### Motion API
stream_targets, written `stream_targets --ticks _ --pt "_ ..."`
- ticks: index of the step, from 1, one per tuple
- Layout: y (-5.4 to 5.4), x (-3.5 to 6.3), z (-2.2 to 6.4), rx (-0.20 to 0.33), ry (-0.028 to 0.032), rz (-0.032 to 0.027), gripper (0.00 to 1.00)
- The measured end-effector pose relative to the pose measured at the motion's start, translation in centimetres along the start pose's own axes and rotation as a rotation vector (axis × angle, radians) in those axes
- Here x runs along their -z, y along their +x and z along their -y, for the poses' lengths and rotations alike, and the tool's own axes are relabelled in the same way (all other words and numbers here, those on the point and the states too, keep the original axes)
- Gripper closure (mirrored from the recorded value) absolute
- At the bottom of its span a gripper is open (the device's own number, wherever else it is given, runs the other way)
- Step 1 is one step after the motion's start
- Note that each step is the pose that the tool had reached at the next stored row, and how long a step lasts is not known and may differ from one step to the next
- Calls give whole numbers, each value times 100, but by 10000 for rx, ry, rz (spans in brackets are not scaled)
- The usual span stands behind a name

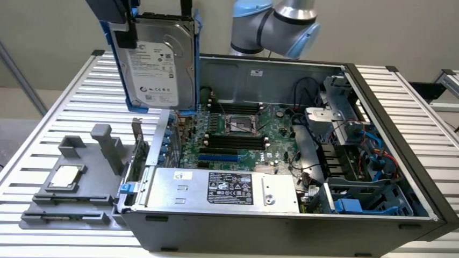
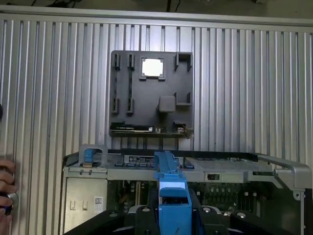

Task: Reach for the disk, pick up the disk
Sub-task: 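Pick up the disk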

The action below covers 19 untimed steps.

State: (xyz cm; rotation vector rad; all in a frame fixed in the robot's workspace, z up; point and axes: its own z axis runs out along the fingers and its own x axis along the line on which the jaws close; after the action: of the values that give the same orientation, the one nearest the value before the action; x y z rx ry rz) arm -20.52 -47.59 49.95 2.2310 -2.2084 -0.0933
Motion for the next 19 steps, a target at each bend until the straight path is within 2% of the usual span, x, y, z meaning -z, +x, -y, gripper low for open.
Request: stream_targets --ticks 8,19 --pt "101 40 253 -4 -82 14 67" --pt "258 72 580 -10 -241 18 67"
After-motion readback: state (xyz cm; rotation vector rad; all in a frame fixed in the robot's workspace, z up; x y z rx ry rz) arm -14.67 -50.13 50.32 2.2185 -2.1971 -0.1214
